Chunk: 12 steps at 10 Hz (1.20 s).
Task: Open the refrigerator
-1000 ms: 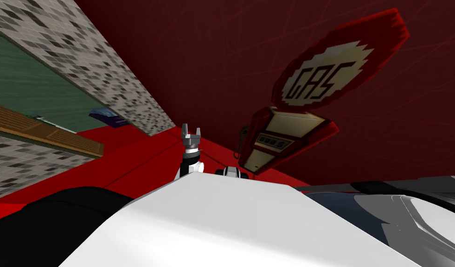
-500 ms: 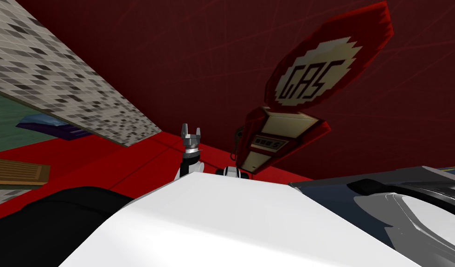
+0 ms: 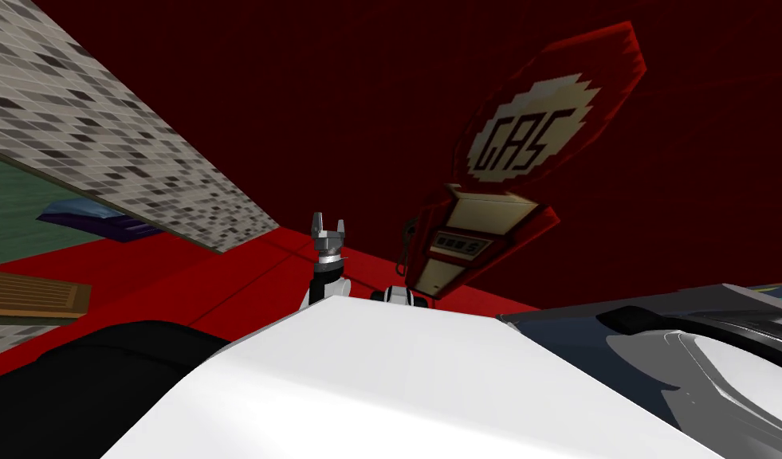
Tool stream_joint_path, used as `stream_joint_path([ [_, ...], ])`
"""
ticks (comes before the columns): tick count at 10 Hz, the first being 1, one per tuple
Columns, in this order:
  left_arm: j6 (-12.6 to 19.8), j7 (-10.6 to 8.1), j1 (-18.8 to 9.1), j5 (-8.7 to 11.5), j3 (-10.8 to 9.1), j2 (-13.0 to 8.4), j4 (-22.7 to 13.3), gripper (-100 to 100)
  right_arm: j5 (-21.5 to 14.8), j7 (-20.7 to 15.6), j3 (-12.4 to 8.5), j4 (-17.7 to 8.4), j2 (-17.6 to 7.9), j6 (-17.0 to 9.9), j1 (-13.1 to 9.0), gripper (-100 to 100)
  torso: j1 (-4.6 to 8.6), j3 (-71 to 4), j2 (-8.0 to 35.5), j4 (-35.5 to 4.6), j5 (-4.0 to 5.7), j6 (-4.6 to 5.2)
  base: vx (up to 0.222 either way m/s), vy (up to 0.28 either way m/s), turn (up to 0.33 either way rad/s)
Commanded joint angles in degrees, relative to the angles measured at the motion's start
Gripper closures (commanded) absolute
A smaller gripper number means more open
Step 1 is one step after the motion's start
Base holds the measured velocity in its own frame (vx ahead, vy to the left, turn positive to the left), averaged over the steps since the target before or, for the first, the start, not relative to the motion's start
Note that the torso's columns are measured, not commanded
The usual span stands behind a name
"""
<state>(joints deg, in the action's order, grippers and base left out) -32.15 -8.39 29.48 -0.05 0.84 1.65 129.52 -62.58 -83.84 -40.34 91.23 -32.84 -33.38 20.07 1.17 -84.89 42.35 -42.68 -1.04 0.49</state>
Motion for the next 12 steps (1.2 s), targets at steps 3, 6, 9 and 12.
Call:
stream_joint_path([
  [3,0.0,0.00,0.0,0.0,0.00,0.0,0.0,0,4.8,-2.2,-0.9,-0.6,-3.1,0.5,0.6,-100,-0.89,0.2,0.0,0.2,0.52,-0.32,0.019,0.068,-0.015],
  [6,0.0,0.00,0.0,0.0,0.00,0.0,0.0,0,9.1,-4.1,-2.0,-1.6,-6.2,1.2,1.0,-100,-1.19,0.1,0.0,0.2,0.26,-0.43,0.012,0.051,-0.013],
  [9,0.0,0.00,0.0,0.0,0.00,0.0,0.0,0,10.5,-4.8,-2.3,-1.9,-7.2,1.5,1.2,-100,-1.31,0.0,0.0,0.2,0.00,-0.45,0.010,0.030,-0.008],
  [12,0.0,0.00,0.0,0.0,0.00,0.0,0.0,0,13.4,-6.0,-3.0,-2.6,-9.3,1.9,1.5,-100,-1.39,0.0,0.0,0.2,-0.03,-0.47,0.011,0.036,-0.009],
])
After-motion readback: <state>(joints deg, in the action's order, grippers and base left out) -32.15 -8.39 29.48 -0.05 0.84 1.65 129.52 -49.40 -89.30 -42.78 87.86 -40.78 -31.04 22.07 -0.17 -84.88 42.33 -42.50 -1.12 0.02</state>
